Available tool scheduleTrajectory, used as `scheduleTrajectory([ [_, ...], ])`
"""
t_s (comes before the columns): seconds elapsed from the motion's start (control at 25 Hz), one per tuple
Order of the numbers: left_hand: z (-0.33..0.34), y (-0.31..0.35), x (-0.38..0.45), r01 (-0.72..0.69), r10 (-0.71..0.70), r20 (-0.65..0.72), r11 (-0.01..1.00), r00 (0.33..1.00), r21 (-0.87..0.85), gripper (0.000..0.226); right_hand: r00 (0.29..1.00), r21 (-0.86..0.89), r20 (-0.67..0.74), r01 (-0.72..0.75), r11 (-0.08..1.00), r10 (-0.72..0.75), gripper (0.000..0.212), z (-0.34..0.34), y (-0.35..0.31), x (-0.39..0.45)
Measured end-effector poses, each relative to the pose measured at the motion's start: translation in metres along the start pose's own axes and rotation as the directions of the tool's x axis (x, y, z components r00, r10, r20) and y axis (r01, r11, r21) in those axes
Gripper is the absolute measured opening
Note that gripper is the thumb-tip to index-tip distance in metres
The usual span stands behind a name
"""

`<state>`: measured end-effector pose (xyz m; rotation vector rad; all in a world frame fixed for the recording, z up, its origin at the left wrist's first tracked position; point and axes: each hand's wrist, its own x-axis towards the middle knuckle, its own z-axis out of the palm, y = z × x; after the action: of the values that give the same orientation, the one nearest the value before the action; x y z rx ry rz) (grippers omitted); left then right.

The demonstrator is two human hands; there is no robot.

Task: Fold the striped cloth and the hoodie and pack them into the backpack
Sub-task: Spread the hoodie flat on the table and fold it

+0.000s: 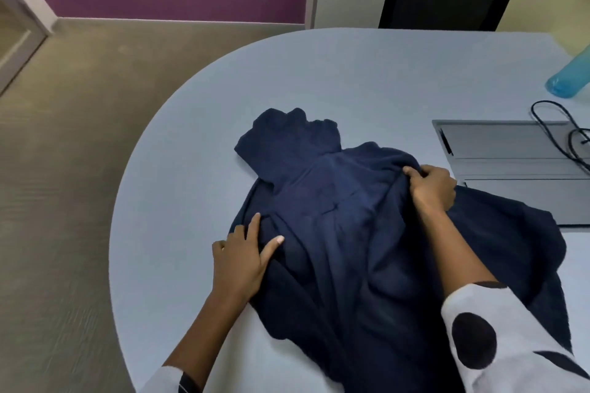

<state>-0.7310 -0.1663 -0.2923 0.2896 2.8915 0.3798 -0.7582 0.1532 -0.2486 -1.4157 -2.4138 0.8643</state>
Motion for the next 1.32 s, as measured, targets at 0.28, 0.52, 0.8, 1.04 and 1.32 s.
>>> scheduleTrajectory([
  [0.28,0.002,-0.003,-0.017,0.185,-0.326,-0.097,0.729,0.940,-0.659,0.033,0.710,-0.144,0.077,0.702,0.697,-0.699,0.052,0.037,-0.027,-0.090],
  [0.52,-0.028,-0.006,-0.012,0.153,-0.242,-0.063,0.772,0.968,-0.616,0.035,0.743,-0.259,0.426,0.646,0.718,-0.515,0.031,0.069,-0.028,-0.131],
  [0.8,-0.039,-0.032,-0.088,0.094,-0.100,-0.160,0.995,0.982,-0.040,0.027,0.967,0.149,0.127,0.200,0.968,-0.219,0.014,0.005,-0.012,-0.060],
  [1.04,-0.019,-0.002,-0.097,0.050,-0.040,-0.085,0.992,0.996,0.112,0.027,0.964,0.187,0.186,0.156,0.970,-0.191,0.013,-0.001,-0.003,-0.059],
  [1.32,0.026,0.023,-0.070,-0.185,0.163,0.119,0.961,0.979,0.208,0.058,0.962,0.089,0.156,0.211,0.973,-0.223,0.010,-0.001,0.005,-0.062],
])
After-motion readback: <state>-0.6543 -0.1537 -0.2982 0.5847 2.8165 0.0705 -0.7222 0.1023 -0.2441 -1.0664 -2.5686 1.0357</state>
